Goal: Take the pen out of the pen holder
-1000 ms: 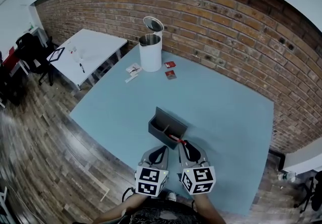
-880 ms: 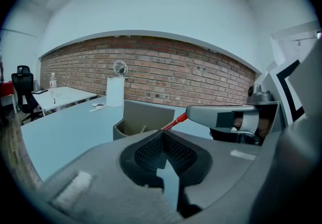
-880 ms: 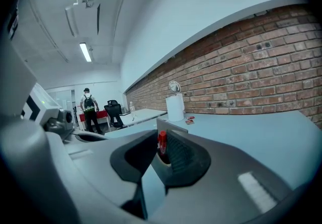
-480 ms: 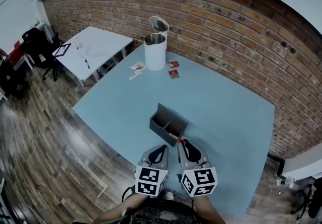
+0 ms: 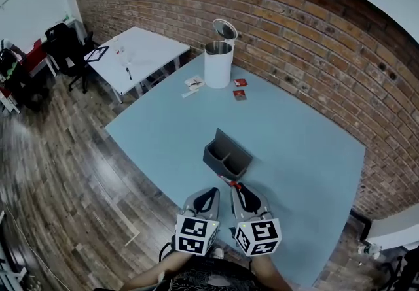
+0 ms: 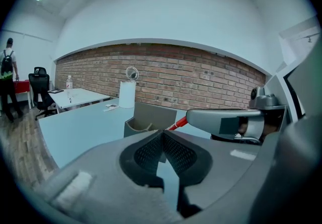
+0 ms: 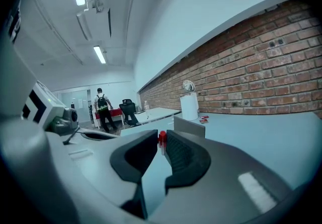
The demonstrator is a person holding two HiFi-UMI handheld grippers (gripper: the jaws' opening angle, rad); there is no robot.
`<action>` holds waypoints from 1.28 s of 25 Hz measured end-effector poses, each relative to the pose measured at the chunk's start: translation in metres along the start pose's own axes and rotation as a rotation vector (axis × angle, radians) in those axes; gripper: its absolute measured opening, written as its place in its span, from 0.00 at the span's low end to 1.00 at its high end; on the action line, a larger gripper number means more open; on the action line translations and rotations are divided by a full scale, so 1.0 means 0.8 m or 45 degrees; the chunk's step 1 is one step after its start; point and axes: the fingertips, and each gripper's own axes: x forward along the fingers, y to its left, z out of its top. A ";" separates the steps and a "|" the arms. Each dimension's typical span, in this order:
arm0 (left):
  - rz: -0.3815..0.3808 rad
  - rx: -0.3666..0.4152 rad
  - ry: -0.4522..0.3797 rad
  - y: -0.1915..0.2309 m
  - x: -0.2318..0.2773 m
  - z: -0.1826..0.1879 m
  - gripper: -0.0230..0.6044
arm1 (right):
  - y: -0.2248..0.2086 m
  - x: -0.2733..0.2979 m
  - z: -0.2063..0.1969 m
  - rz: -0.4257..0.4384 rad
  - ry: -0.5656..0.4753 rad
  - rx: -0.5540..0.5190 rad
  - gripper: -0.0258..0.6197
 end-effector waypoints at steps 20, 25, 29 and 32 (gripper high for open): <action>0.188 -0.053 -0.020 0.032 -0.060 -0.022 0.03 | 0.062 0.002 -0.033 0.178 0.065 -0.054 0.13; 0.205 -0.069 -0.023 0.032 -0.068 -0.027 0.03 | 0.069 -0.003 -0.041 0.198 0.076 -0.063 0.13; 0.209 -0.069 -0.022 0.028 -0.071 -0.031 0.03 | 0.070 -0.007 -0.043 0.203 0.078 -0.069 0.13; 0.217 -0.059 -0.028 0.028 -0.073 -0.031 0.03 | 0.069 -0.010 -0.042 0.205 0.079 -0.073 0.13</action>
